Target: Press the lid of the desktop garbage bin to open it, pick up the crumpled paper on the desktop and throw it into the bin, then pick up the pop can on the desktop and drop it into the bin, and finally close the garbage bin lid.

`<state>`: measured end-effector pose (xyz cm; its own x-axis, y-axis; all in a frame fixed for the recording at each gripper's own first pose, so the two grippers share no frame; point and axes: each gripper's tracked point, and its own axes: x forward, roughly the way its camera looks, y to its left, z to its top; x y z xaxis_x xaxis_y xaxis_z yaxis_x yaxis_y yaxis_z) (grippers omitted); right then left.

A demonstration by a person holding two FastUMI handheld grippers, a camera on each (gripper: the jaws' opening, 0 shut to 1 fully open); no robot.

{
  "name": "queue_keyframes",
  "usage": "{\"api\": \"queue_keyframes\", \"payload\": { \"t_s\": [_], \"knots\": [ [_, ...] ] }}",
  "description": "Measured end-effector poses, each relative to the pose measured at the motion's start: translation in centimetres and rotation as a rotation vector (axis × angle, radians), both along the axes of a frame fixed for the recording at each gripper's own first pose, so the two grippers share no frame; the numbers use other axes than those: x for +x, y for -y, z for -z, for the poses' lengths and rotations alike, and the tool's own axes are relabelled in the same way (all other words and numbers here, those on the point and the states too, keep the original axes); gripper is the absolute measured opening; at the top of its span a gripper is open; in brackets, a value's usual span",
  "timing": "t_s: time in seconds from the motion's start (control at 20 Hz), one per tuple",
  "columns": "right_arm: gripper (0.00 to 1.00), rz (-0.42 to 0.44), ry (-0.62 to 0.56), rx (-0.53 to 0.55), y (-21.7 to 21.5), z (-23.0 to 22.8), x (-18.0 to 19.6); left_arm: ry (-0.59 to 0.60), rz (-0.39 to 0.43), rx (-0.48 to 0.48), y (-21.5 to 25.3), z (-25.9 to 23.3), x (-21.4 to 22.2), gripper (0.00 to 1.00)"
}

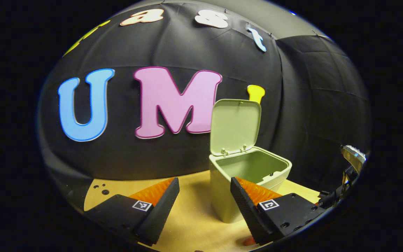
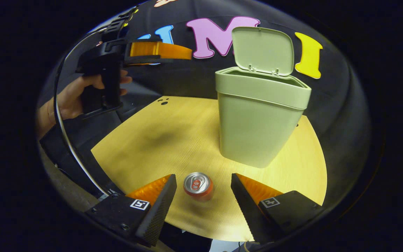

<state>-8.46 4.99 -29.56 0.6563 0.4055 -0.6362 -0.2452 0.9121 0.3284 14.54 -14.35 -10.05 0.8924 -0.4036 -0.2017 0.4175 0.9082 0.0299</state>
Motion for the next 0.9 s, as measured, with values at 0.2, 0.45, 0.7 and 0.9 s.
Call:
{"api": "queue_keyframes", "payload": {
  "t_s": [0.2, 0.45, 0.7, 0.9],
  "knots": [
    [0.99, -0.051, -0.015, -0.034, -1.3, 1.7, 0.2, -0.028, -0.087, -0.008, -4.3, 1.3, -2.3, 0.95],
    [0.99, -0.107, -0.043, -0.076, -2.4, 3.8, 0.1, -0.075, -0.164, -0.052, -8.5, 2.6, -5.9, 0.96],
    [0.99, -0.144, -0.089, -0.106, -3.4, 6.3, 0.0, -0.111, -0.219, -0.026, -11.9, 4.5, -7.9, 0.97],
    [0.98, -0.154, -0.114, -0.118, -4.0, 7.7, 0.2, -0.127, -0.251, -0.029, -13.7, 5.0, -8.5, 0.97]
  ]
}}
